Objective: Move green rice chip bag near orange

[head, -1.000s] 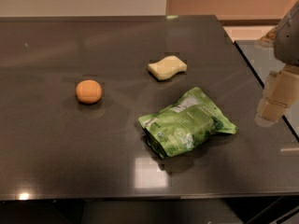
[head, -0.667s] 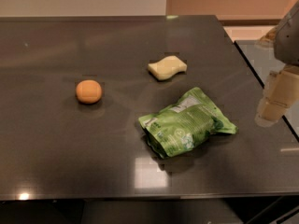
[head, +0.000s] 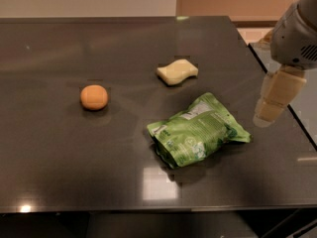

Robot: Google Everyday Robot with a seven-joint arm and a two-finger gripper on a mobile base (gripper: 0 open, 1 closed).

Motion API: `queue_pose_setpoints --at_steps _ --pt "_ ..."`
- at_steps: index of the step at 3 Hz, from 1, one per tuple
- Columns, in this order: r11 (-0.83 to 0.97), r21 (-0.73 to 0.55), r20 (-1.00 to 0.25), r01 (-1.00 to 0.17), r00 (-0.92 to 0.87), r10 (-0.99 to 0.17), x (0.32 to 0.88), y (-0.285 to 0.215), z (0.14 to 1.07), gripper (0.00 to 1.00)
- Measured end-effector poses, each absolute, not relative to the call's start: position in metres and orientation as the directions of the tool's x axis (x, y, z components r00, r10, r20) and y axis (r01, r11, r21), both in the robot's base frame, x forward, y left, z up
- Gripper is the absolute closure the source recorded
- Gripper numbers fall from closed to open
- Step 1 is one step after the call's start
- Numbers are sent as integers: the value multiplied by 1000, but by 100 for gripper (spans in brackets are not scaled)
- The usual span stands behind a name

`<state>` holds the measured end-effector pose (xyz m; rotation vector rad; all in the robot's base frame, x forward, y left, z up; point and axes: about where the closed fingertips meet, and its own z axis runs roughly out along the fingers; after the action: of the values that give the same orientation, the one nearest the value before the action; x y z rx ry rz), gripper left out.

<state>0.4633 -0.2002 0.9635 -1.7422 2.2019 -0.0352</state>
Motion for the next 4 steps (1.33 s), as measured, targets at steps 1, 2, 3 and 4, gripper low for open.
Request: queue_pose_setpoints --at_steps 1,2,3,4 --pt "165 -192 -284 -967 -107 -953 473 -169 932 0" --pt "70 -154 -335 -986 -15 -942 474 -137 901 0" --pt "-24 -145 -354 -989 75 -932 466 -114 883 0" --pt "-89 -145 -344 -985 135 -929 460 -102 871 0"
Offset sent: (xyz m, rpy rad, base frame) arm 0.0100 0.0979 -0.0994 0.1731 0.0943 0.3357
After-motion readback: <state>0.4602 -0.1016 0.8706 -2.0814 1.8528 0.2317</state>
